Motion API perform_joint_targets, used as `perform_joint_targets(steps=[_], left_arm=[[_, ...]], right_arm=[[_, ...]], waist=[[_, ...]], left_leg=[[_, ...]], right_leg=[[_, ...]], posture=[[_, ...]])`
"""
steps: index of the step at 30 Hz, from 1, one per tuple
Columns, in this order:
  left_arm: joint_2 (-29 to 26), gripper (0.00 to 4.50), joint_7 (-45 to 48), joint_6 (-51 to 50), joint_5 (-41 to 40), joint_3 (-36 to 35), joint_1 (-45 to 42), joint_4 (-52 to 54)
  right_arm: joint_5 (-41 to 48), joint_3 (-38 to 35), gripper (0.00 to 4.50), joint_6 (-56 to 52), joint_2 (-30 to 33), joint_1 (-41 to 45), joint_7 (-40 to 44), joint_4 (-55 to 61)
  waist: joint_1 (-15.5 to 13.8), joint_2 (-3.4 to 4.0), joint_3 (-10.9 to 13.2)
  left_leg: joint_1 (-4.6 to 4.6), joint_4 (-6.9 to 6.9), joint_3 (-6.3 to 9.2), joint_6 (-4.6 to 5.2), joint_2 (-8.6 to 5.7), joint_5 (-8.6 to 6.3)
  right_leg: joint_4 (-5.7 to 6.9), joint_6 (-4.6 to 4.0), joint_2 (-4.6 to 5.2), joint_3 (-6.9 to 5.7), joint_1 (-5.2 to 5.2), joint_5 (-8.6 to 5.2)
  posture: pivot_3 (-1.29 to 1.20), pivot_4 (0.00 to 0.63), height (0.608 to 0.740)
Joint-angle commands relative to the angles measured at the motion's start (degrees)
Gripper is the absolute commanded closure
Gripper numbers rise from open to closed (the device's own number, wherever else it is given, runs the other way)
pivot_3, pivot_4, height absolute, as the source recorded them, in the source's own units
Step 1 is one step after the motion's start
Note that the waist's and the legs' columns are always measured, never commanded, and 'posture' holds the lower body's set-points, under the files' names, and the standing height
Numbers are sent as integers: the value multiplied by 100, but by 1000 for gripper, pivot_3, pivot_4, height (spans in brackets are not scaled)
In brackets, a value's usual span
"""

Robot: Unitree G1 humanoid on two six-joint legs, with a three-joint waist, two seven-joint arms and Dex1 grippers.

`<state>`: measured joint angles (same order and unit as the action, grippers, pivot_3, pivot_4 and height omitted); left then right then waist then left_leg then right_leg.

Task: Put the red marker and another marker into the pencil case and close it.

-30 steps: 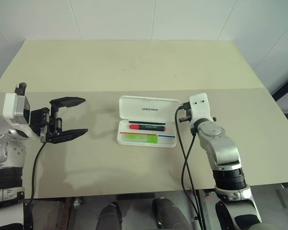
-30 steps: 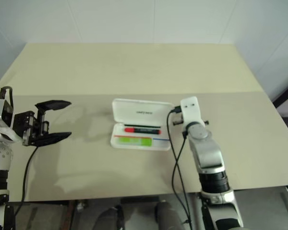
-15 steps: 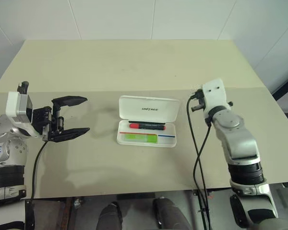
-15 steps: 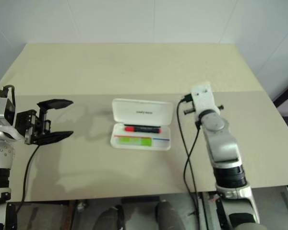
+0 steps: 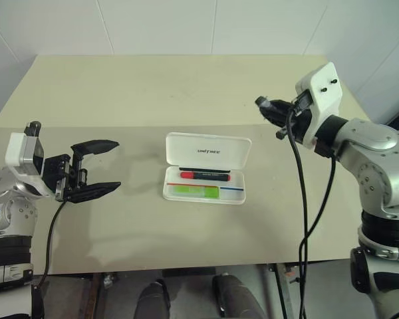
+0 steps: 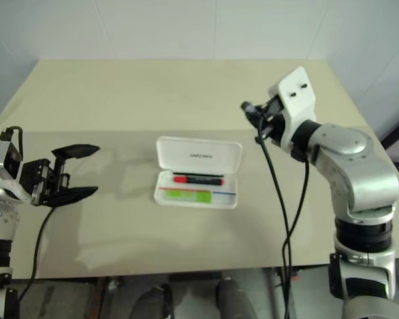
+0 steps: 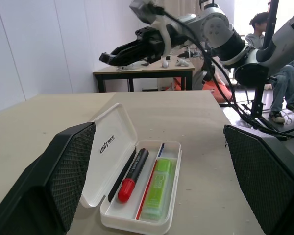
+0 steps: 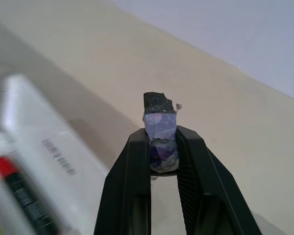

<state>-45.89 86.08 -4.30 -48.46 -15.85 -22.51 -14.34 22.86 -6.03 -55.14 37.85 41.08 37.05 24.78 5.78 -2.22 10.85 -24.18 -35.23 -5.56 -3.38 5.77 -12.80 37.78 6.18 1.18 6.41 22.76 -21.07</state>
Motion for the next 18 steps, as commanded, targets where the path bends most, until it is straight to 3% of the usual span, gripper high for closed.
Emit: perform_joint_targets(steps=[1,6,11,18], left_arm=[[-118,0,642,-39,-145,-101,173,13],[-82,0,642,2,-88,-136,315,82],[19,0,626,80,-10,-148,400,177],[51,0,500,72,-60,-286,682,475]], right_arm=[[513,-6,4117,-5,488,-278,697,570],[661,370,4117,338,1174,-953,1468,782],[114,1263,4117,843,1581,-1238,1801,460],[-281,1870,4117,1159,1378,-1193,1795,124]], waist=[[-14,0,0],[-60,0,0],[-76,1,0],[-80,2,1]], left_leg=[[0,-1,0,1,0,0],[1,-6,3,2,0,-1],[2,-31,3,7,0,-4],[2,-40,2,15,0,-9]], right_leg=[[0,0,0,0,0,0],[-1,0,0,0,-3,0],[10,1,0,2,-7,1],[9,2,3,3,-11,1]], posture=[[0,150,740],[0,150,740],[0,150,740],[0,150,740]])
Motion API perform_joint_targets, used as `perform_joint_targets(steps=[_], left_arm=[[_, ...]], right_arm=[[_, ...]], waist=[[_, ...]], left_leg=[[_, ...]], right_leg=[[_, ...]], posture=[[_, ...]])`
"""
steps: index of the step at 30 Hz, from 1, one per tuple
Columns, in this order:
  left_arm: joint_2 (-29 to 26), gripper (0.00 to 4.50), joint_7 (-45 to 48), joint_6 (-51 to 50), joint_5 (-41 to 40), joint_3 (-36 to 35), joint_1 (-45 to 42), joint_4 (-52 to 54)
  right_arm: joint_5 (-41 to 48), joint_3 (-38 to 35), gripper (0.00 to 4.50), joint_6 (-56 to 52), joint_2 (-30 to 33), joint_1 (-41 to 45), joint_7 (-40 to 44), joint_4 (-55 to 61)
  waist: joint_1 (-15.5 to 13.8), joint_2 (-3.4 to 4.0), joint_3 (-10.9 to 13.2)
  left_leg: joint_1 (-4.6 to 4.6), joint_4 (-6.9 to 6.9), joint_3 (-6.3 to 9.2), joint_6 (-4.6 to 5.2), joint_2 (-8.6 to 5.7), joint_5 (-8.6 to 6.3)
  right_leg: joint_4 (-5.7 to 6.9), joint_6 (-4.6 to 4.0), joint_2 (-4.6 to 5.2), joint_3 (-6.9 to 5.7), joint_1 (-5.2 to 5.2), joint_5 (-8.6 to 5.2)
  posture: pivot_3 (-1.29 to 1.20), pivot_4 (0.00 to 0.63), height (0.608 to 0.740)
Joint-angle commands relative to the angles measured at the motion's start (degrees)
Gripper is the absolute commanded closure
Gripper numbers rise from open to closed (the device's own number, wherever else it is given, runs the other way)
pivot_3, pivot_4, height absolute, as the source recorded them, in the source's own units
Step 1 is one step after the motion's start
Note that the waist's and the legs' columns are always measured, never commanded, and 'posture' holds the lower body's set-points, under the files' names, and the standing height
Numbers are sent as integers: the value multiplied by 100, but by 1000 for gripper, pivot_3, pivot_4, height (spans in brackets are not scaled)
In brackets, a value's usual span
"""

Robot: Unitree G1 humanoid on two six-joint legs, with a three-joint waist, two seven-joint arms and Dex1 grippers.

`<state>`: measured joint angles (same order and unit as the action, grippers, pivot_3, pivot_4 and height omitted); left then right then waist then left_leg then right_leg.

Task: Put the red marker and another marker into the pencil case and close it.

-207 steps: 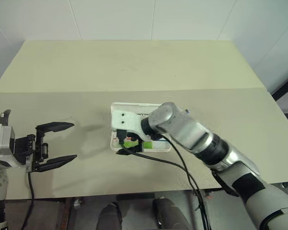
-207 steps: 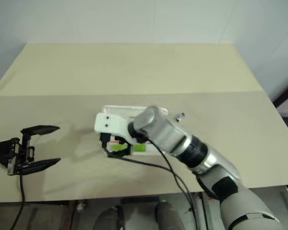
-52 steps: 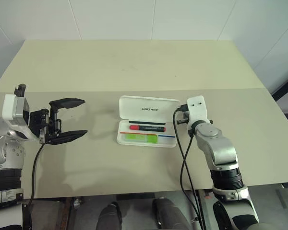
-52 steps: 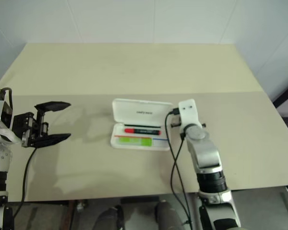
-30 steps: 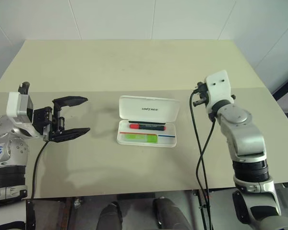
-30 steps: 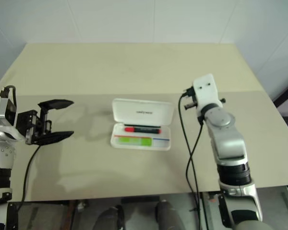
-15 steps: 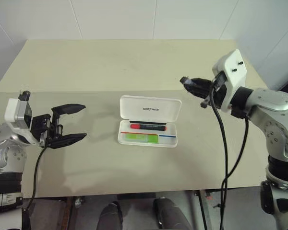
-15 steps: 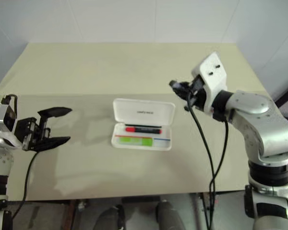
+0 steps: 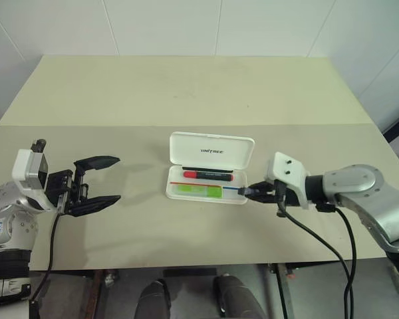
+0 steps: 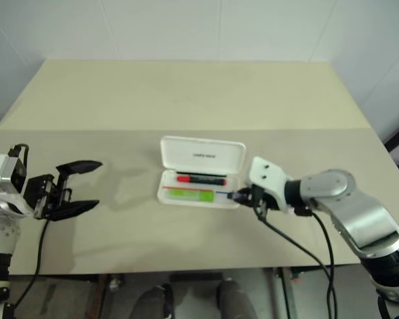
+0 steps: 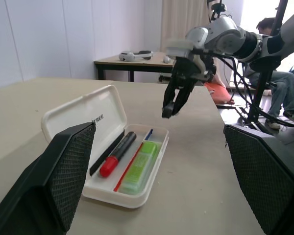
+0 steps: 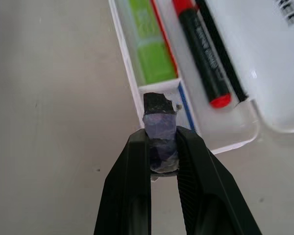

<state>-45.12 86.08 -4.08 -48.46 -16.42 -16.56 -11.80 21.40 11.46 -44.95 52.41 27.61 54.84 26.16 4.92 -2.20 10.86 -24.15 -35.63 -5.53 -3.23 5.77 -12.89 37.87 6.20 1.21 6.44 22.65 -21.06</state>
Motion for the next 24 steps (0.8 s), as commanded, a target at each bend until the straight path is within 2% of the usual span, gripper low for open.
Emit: perform_joint_targets(steps=[1,13,24], left_arm=[[-29,0,496,38,-63,-255,119,247],[-30,0,375,22,-21,-446,281,400],[6,0,274,58,4,-516,379,503]], right_arm=[[-223,250,4117,148,-116,216,33,-81],[-691,802,4117,318,-686,950,147,-787],[-885,867,4117,305,-761,1032,338,-976]], waist=[[3,0,0],[-12,1,0],[-9,1,0]], left_leg=[[1,0,0,0,1,0],[1,-9,0,-1,1,0],[0,-14,0,0,1,0]], right_leg=[[2,0,-1,1,0,0],[6,0,-2,-2,-1,0],[9,0,-2,-2,-1,0]], posture=[[0,150,740],[0,150,740],[0,150,740]])
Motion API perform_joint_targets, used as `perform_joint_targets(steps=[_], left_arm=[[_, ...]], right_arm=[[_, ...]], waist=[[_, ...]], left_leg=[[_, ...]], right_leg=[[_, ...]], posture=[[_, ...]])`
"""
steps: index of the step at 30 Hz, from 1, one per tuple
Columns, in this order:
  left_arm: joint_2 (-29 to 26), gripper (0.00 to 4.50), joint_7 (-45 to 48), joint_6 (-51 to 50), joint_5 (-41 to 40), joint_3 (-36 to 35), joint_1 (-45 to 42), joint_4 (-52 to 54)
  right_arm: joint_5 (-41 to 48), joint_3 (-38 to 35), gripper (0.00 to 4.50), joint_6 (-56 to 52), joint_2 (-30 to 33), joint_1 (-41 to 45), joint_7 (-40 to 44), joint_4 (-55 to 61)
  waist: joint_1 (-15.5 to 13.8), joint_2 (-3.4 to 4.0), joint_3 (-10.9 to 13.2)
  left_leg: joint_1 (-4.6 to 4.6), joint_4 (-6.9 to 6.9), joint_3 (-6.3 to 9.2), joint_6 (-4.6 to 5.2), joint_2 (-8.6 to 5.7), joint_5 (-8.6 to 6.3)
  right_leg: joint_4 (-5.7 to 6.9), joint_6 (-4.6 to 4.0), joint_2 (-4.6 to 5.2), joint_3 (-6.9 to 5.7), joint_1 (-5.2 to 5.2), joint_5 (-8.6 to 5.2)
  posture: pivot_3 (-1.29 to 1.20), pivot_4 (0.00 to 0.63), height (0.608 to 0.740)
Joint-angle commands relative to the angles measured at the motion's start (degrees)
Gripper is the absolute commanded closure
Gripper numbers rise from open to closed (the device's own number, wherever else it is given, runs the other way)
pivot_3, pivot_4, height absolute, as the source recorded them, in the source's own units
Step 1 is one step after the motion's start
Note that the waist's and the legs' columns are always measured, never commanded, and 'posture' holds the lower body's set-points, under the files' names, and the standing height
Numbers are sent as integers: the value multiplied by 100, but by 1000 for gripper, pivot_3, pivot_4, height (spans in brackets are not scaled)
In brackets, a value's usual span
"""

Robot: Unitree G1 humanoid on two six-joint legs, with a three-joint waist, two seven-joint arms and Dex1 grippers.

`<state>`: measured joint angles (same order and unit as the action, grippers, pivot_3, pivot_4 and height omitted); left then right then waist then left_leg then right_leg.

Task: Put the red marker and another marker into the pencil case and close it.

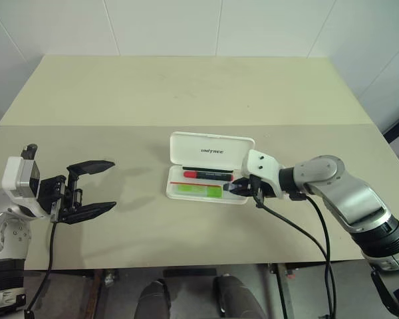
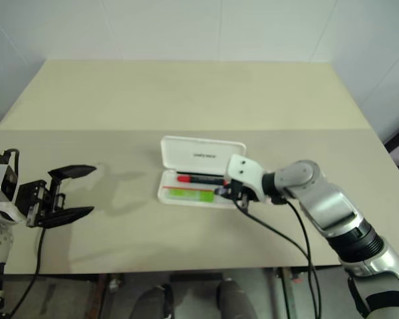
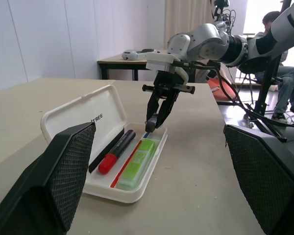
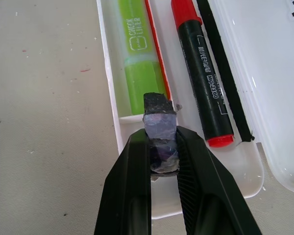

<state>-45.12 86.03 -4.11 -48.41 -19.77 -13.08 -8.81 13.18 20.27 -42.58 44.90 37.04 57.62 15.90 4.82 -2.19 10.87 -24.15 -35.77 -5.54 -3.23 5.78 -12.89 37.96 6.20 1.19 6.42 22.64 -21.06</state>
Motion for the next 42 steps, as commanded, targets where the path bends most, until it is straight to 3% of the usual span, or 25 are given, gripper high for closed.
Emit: perform_joint_targets(steps=[1,12,17,26,35,42], left_arm=[[9,0,278,67,3,-181,32,206],[61,0,241,124,77,-122,-49,184],[120,0,196,189,154,-99,-111,170],[382,0,-238,1139,1136,66,-956,-764],[620,0,-321,1592,1867,497,-2126,-2089],[933,0,-484,2224,2451,708,-3342,-3898]], right_arm=[[-69,-15,3767,51,-16,91,68,49],[-51,-74,7,-321,-49,170,133,158],[127,-268,7,-439,40,152,235,388],[971,-1477,7,-157,211,-560,328,1080],[1549,-2621,7,1364,-324,-1525,259,1021],[1656,-3103,7,1886,-262,-1845,337,420]], waist=[[1,0,0],[1,0,0],[-1,0,0],[-40,-1,0],[-49,-2,-1],[-85,-2,-1]], left_leg=[[0,-2,0,0,0,0],[0,-6,0,1,1,-1],[0,-7,0,1,1,-1],[-1,-20,4,6,-2,-6],[-1,-34,4,7,0,-7],[-1,-46,4,7,0,-6]], right_leg=[[0,0,0,0,0,0],[3,0,-1,0,-1,0],[4,0,-1,0,-1,0],[-2,6,-2,-2,-13,3],[2,20,-10,2,-19,11],[3,30,-17,9,-23,18]], posture=[[0,150,740],[0,150,740],[0,150,740],[0,150,740],[0,150,740],[0,150,740]])
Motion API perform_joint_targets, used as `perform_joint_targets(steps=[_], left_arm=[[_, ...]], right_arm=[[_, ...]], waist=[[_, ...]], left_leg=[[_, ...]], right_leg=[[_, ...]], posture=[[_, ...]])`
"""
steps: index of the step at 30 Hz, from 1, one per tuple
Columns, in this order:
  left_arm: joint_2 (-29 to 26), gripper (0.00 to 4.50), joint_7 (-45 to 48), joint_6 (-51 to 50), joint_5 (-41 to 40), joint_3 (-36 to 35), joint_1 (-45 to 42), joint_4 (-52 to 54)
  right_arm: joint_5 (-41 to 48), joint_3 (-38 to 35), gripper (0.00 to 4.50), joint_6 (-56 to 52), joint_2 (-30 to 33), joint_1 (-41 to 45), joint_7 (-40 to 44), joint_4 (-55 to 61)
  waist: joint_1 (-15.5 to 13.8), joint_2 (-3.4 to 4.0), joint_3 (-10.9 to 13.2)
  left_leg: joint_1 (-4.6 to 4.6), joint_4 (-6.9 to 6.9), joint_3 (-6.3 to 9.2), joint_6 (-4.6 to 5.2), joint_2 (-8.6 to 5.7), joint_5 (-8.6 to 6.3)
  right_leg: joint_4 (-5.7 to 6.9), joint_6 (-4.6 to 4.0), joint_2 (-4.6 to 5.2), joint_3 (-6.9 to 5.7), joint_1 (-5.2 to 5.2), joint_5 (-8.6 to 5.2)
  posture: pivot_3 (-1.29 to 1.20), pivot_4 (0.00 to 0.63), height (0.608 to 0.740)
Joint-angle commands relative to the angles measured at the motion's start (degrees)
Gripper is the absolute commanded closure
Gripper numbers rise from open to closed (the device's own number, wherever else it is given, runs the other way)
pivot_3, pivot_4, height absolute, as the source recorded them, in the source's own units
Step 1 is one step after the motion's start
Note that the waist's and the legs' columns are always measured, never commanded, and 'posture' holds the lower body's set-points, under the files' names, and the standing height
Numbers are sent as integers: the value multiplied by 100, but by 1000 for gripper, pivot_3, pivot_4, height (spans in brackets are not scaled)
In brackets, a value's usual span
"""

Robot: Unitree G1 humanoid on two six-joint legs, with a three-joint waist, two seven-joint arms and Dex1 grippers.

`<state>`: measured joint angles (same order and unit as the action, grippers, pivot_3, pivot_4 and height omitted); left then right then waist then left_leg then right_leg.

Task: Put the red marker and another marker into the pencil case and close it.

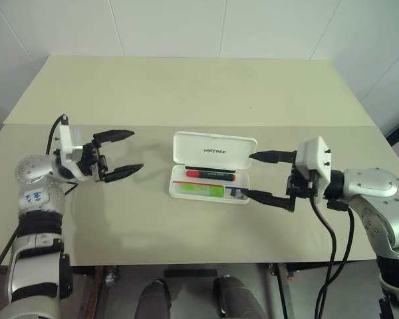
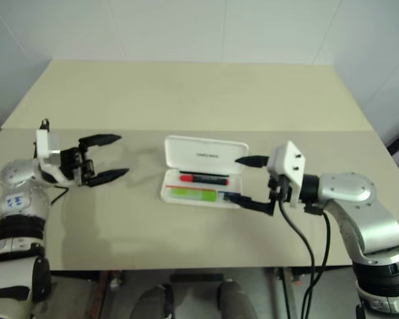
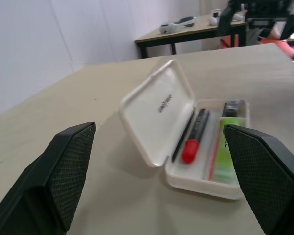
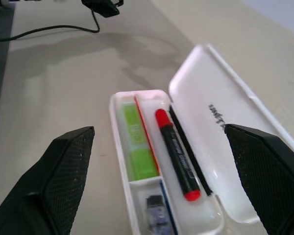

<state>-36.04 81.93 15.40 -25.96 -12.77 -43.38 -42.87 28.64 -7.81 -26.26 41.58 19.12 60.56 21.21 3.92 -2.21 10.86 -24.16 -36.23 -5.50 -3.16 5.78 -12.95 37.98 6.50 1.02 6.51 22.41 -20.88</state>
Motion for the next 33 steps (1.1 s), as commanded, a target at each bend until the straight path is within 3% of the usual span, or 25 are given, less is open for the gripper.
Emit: perform_joint_targets(steps=[1,5,10,15,22,33], left_arm=[[82,0,-143,384,321,49,-523,-820],[274,1245,-538,688,835,215,-1256,-2002],[388,2939,-716,913,1288,351,-1642,-2649],[517,4467,-1906,1156,2284,883,-1995,-3090],[765,4467,-2766,1164,3029,1242,-2236,-3322],[1230,4467,-3469,1126,3517,1320,-2584,-3452]], right_arm=[[83,-388,7,301,176,-90,88,-227],[38,-716,0,478,506,-191,128,-556],[99,-836,0,520,572,-285,56,-498],[341,-1008,0,320,652,-541,26,-268],[446,-1174,0,261,816,-739,5,-267],[448,-1206,0,216,880,-824,-216,-112]], waist=[[1,1,0],[-79,1,1],[-72,2,1],[-98,2,1],[-119,2,1],[-216,2,1]], left_leg=[[0,0,-2,0,0,0],[-1,0,-2,0,0,0],[-1,6,-4,-4,6,2],[-2,3,-2,-7,8,4],[-2,1,-3,-7,8,4],[-2,3,-3,-30,8,17]], right_leg=[[0,0,-1,5,1,0],[-1,2,-3,5,3,1],[-4,1,-11,8,5,0],[-2,1,-16,13,4,0],[0,6,-19,18,4,3],[-2,6,-23,20,5,3]], posture=[[0,150,740],[0,150,740],[0,150,740],[0,150,740],[0,150,740],[0,150,740]])
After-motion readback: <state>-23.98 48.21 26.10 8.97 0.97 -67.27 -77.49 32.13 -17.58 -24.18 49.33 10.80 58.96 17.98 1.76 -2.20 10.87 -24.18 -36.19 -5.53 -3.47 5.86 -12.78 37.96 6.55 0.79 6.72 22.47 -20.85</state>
